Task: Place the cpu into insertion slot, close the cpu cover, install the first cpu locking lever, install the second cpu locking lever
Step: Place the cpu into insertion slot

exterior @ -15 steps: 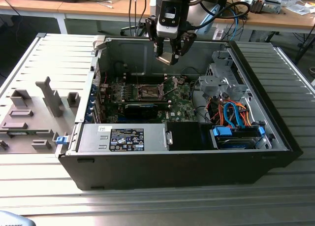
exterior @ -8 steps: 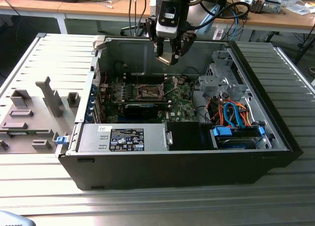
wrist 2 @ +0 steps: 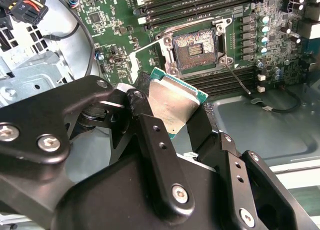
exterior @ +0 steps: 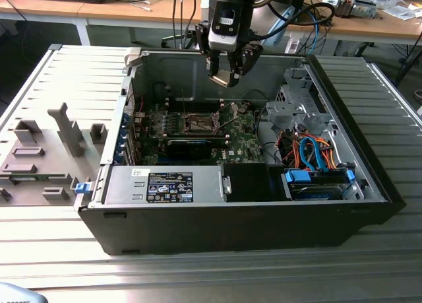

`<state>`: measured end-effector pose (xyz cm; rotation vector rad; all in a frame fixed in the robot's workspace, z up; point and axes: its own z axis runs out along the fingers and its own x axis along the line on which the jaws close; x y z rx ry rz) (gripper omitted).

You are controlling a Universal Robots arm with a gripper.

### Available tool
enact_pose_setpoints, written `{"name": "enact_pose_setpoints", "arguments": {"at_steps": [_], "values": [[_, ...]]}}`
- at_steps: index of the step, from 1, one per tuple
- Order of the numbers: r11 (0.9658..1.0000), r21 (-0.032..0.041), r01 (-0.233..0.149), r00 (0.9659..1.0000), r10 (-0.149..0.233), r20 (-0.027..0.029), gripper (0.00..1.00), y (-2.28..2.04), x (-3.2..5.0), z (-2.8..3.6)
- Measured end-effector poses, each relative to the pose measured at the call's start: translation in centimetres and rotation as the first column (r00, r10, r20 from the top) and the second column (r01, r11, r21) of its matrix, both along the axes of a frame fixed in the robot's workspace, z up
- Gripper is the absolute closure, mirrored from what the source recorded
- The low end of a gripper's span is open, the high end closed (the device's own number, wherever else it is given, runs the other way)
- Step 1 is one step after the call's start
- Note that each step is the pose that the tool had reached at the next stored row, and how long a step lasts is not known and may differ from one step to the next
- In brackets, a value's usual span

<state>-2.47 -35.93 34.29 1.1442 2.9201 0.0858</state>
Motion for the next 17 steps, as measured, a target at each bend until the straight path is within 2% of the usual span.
{"name": "enact_pose_setpoints", "arguments": {"at_steps": [17], "values": [[0.9997,0.0000,0.024,0.9997,-0.024,0.0000,0.46,0.00,0.00,-0.03]]}}
